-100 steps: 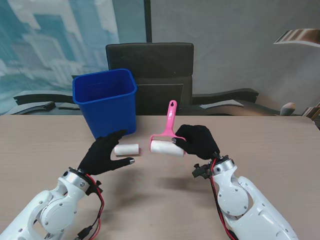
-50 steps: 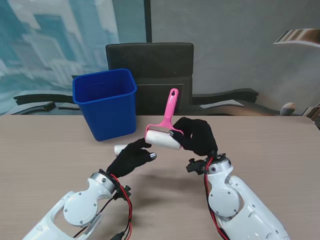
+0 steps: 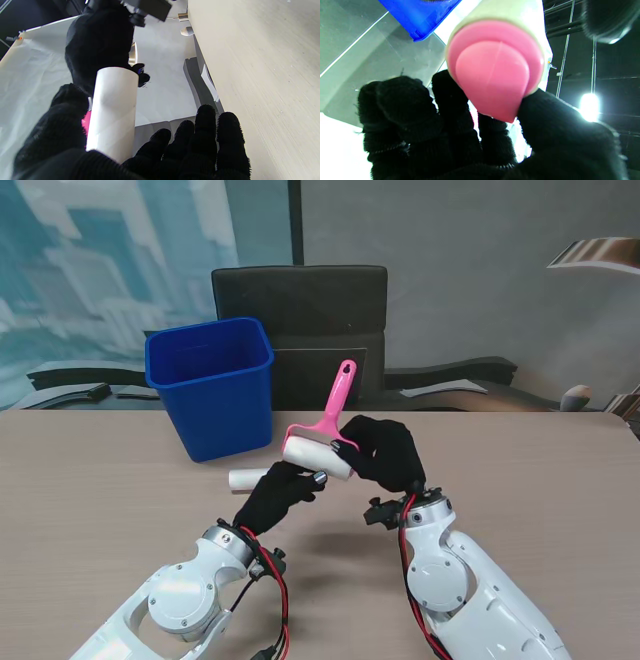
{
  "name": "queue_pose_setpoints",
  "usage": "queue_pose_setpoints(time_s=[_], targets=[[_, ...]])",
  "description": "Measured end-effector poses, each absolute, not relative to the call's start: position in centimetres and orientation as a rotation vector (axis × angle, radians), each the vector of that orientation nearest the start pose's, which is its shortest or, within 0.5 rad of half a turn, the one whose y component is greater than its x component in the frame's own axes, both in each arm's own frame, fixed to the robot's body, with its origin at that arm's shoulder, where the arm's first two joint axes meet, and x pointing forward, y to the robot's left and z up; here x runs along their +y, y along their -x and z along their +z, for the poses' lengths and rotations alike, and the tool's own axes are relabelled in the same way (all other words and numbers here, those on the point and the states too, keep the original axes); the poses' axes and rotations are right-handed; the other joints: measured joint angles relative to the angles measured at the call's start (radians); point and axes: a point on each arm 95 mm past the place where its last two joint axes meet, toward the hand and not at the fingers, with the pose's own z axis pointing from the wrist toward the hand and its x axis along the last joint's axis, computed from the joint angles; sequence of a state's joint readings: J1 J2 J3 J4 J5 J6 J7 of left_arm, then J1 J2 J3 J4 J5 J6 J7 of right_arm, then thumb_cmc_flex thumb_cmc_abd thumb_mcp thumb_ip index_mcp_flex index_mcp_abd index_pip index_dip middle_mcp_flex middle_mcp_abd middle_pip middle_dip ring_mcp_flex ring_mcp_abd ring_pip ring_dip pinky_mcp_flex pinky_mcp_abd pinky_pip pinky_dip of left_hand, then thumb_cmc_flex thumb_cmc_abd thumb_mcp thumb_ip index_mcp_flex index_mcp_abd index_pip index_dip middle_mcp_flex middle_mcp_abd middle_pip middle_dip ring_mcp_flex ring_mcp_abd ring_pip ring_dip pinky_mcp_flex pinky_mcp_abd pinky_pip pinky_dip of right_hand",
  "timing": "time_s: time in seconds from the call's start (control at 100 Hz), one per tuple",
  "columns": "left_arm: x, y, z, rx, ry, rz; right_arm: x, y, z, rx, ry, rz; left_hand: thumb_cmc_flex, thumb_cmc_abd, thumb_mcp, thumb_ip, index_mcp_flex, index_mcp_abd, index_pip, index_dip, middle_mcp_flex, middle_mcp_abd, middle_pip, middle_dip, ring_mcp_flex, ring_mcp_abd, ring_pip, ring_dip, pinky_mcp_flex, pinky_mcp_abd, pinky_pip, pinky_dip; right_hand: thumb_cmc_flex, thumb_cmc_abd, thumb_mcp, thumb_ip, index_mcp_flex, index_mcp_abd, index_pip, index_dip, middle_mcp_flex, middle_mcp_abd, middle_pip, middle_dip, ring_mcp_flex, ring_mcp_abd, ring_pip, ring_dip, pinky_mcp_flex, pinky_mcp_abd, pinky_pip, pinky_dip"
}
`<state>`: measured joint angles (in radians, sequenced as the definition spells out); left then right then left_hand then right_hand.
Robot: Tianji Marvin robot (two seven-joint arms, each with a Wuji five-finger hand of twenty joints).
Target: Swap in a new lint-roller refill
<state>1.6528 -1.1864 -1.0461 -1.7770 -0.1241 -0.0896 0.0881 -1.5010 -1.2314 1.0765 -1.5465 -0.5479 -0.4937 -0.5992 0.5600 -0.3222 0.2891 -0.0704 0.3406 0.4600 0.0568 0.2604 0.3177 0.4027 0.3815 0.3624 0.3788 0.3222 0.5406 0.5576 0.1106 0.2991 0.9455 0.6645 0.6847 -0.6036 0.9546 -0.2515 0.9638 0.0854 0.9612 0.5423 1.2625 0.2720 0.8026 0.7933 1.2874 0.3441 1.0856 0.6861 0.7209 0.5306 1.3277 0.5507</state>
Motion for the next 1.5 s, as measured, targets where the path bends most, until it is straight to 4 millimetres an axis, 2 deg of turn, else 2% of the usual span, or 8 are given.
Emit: queue_pose_setpoints(time_s=[0.33, 0.38, 0.47, 0.53, 0.88, 1.24, 1.39, 1.5], targets=[[-10.7, -34.6, -29.7, 0.663, 2.237, -2.43, 8.2, -38.6, -27.9, -0.832, 1.364, -2.976, -0.019, 0.117, -0.037, 0.0, 0.012, -0.019, 0.075, 0.05, 0.001, -0.015, 0.05, 0.0, 0.0, -0.002, 0.036, 0.0, 0.006, -0.004, 0.028, 0.011, -0.013, 0.001, 0.01, 0.0, 0.0, 0.0, 0.001, -0.001, 0.0, -0.002, 0.0, -0.007, 0.0, 0.0, -0.001, -0.007, -0.002, 0.0, 0.0, 0.0], [-10.7, -34.6, -29.7, 0.649, 2.232, -2.423, 8.3, -38.6, -28.0, -0.831, 1.367, -2.969, 0.042, 0.162, -0.044, -0.001, 0.04, -0.04, 0.133, 0.072, 0.043, -0.029, 0.07, 0.0, 0.003, -0.011, 0.048, 0.0, 0.015, -0.008, 0.048, 0.011, -0.014, 0.001, 0.01, 0.0, 0.0, 0.0, 0.001, -0.004, 0.0, -0.002, 0.0, -0.007, 0.0, 0.0, -0.001, -0.008, -0.002, 0.0, 0.0, -0.001], [-10.6, -34.6, -29.5, 0.605, 2.21, -2.418, 8.4, -38.6, -28.1, -0.832, 1.371, -2.956, 0.211, 0.204, -0.28, -0.004, 0.057, -0.07, 0.292, 0.1, 0.124, -0.062, 0.112, 0.0, 0.04, -0.014, 0.084, 0.0, 0.037, -0.014, 0.091, 0.011, -0.014, 0.001, 0.01, 0.0, 0.0, 0.006, 0.001, -0.014, 0.0, -0.002, 0.0, -0.008, 0.0, 0.0, -0.001, -0.008, -0.002, 0.0, 0.0, -0.001], [-10.6, -34.6, -29.3, 0.57, 2.193, -2.421, 8.5, -38.6, -28.2, -0.835, 1.377, -2.945, 0.286, 0.208, -0.344, -0.007, 0.076, -0.083, 0.413, 0.13, 0.19, -0.085, 0.14, 0.002, 0.079, -0.017, 0.112, 0.0, 0.057, -0.014, 0.12, 0.011, -0.014, 0.001, 0.01, 0.0, -0.002, 0.019, 0.001, -0.015, 0.0, -0.002, 0.0, -0.008, 0.0, 0.0, -0.001, -0.008, -0.002, 0.0, 0.0, -0.001], [-9.7, -34.3, -27.8, 0.39, 2.128, -2.447, 9.6, -38.3, -29.0, -0.836, 1.406, -2.842, 0.497, 0.125, -0.444, -0.014, 0.141, -0.079, 0.654, 0.12, 0.416, -0.112, 0.225, 0.037, 0.226, -0.026, 0.226, 0.0, 0.163, -0.015, 0.248, 0.011, -0.014, 0.0, 0.01, -0.017, -0.008, 0.051, -0.024, -0.027, 0.0, -0.002, 0.0, -0.018, 0.0, 0.0, -0.001, -0.008, -0.002, 0.0, 0.0, -0.001], [-9.1, -34.4, -27.5, 0.429, 2.004, -2.414, 10.5, -38.4, -29.9, -0.836, 1.424, -2.755, 0.499, 0.016, -0.387, -0.012, 0.155, -0.078, 0.835, 0.157, 0.5, -0.108, 0.272, 0.21, 0.295, -0.014, 0.37, 0.048, 0.222, 0.003, 0.371, 0.007, -0.032, 0.014, 0.01, -0.017, -0.03, 0.051, -0.055, -0.054, 0.0, -0.002, -0.001, -0.031, 0.0, 0.001, -0.025, -0.021, -0.003, 0.0, -0.001, -0.006], [-8.6, -34.8, -27.4, 0.52, 1.86, -2.388, 10.8, -38.3, -30.5, -0.901, 1.433, -2.675, 0.487, 0.008, -0.386, 0.057, 0.115, -0.077, 0.923, 0.264, 0.5, -0.097, 0.338, 0.335, 0.295, 0.001, 0.449, 0.147, 0.223, 0.024, 0.409, 0.025, 0.03, 0.037, -0.047, -0.017, -0.123, 0.062, -0.121, -0.087, -0.108, -0.027, -0.054, -0.099, -0.049, 0.006, -0.255, -0.086, -0.104, 0.0, -0.055, -0.02], [-8.1, -35.1, -27.6, 0.588, 1.766, -2.38, 10.5, -38.3, -30.7, -0.995, 1.422, -2.624, 0.48, 0.007, -0.377, 0.077, 0.112, -0.077, 0.929, 0.288, 0.5, -0.093, 0.355, 0.358, 0.296, 0.005, 0.466, 0.162, 0.227, 0.029, 0.418, 0.028, 0.054, 0.037, -0.093, -0.017, -0.206, 0.06, -0.169, -0.105, -0.204, -0.028, -0.083, -0.151, -0.136, 0.009, -0.361, -0.108, -0.174, 0.0, -0.084, -0.029]])
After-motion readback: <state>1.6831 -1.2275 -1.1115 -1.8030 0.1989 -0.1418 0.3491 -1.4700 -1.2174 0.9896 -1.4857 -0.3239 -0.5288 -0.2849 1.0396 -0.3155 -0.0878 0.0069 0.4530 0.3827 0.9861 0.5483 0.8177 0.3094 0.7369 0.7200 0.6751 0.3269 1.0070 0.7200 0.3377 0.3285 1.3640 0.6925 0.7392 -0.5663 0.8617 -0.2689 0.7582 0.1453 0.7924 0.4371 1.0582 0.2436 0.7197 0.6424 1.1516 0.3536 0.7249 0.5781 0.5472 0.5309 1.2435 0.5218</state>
